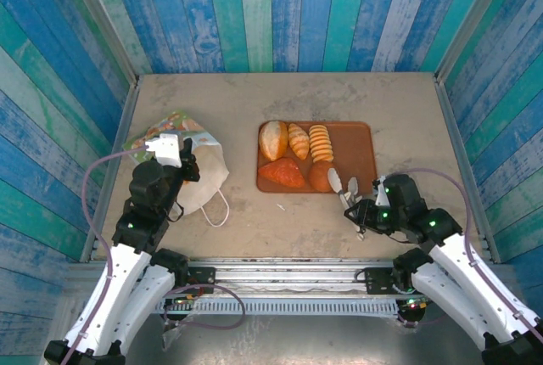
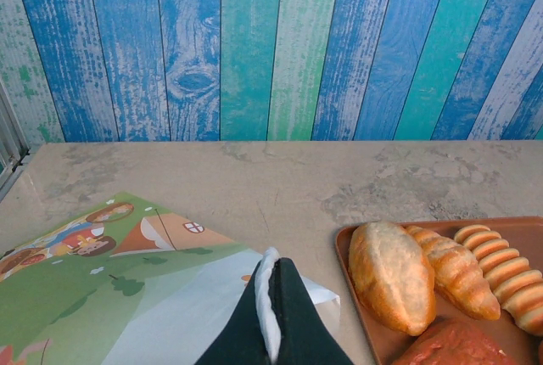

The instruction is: Take the fake bread out of the paper bag

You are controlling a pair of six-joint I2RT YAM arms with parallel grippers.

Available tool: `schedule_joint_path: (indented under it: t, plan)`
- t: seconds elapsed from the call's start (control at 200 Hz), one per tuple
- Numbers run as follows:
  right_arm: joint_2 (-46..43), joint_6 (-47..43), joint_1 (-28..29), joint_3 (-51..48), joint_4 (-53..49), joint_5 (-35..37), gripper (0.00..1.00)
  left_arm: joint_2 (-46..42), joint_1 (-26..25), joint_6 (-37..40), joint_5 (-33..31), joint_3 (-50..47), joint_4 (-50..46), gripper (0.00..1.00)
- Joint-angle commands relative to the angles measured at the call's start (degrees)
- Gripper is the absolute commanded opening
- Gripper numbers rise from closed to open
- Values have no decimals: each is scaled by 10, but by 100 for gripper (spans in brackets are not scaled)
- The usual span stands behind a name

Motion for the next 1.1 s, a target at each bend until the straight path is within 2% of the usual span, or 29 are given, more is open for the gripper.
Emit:
schedule_joint_path:
  t: [0.0, 0.2, 0.436, 0.621, 0.761, 0.851, 0.957, 1.097]
  plan:
    - [5, -29, -4, 25, -39, 31, 43, -5, -1, -7, -2, -4, 19, 0]
    - [31, -62, -4, 39, -7, -11, 35, -3, -1, -9, -1, -4, 19, 0]
    - [77, -79, -4, 35, 55, -64, 32, -4, -1, -10, -3, -4, 17, 0]
    - [74, -79, -4, 52, 25, -21, 34, -5, -1, -10, -5, -4, 17, 0]
    - [32, -82, -4, 83, 0, 33, 35, -5, -1, -9, -4, -4, 16, 0]
    - [1, -93, -4, 95, 16, 43, 34, -6, -1, -8, -6, -4, 18, 0]
    - [-10, -113, -4, 107, 61, 0, 32, -7, -1, -7, -10, -3, 17, 0]
    - [22, -142, 17, 130, 105, -72, 31, -13, -1, -3, -24, -2, 13, 0]
